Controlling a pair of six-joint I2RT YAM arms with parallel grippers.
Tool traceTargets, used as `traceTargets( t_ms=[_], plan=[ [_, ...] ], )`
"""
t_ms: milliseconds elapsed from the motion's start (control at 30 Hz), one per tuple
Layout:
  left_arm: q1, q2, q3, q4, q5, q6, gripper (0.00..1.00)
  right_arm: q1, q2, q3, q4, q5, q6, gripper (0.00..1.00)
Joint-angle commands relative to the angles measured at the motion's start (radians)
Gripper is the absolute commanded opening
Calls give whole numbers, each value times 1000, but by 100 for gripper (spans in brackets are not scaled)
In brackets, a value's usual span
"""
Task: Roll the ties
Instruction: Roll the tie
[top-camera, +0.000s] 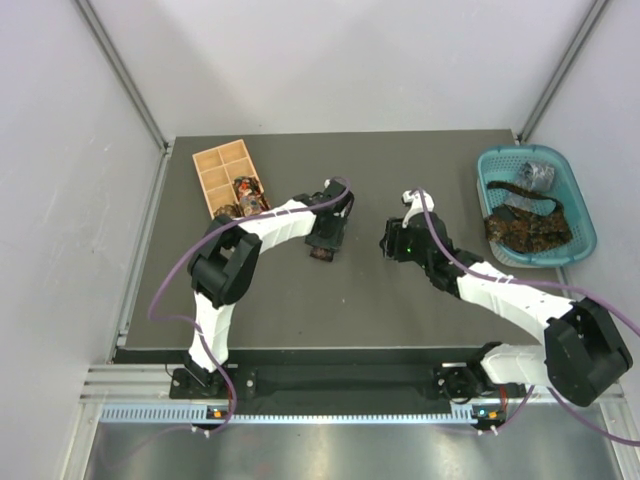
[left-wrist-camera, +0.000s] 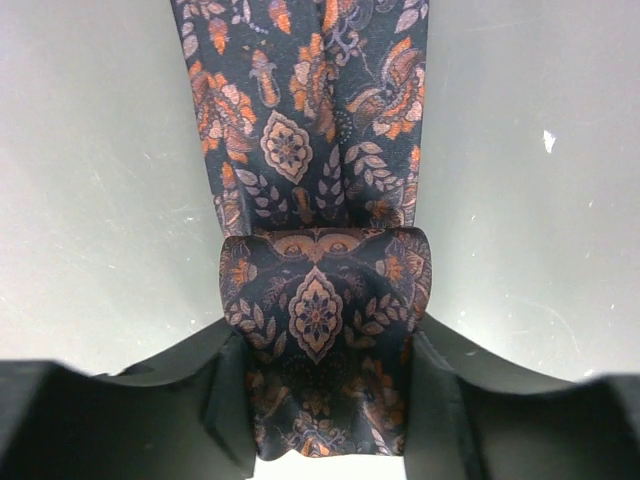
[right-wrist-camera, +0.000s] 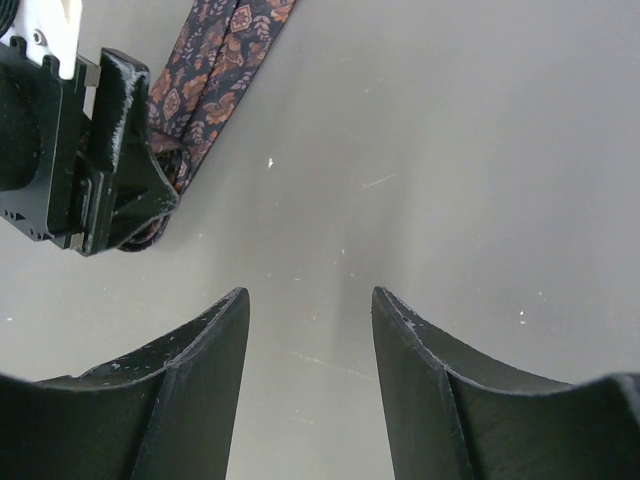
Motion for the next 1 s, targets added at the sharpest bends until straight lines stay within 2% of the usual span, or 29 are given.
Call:
traceTargets(
  t_ms=[0,100,233,467,733,967],
  plan=[
    [6,36,-57,-8,-75,-11,49,-24,-33,-9,60,-15,9,52],
    [5,55,-61,-3,-54,41,46,-30,-33,-18,71,-20,3,52],
    [0,82,-73,20,84,134,45,-50,-40,-37,87,-22,3,52],
    [-46,107,-123,76,201,243,45,-123,-62,-78,94,-8,29,52],
    [-162,139,-82,101,216,334,45,-224,-117,-126,73,38,51,51],
    [-210,217,59,37,169,395,46,-252,-234,-173,80,70,34,51]
  ],
)
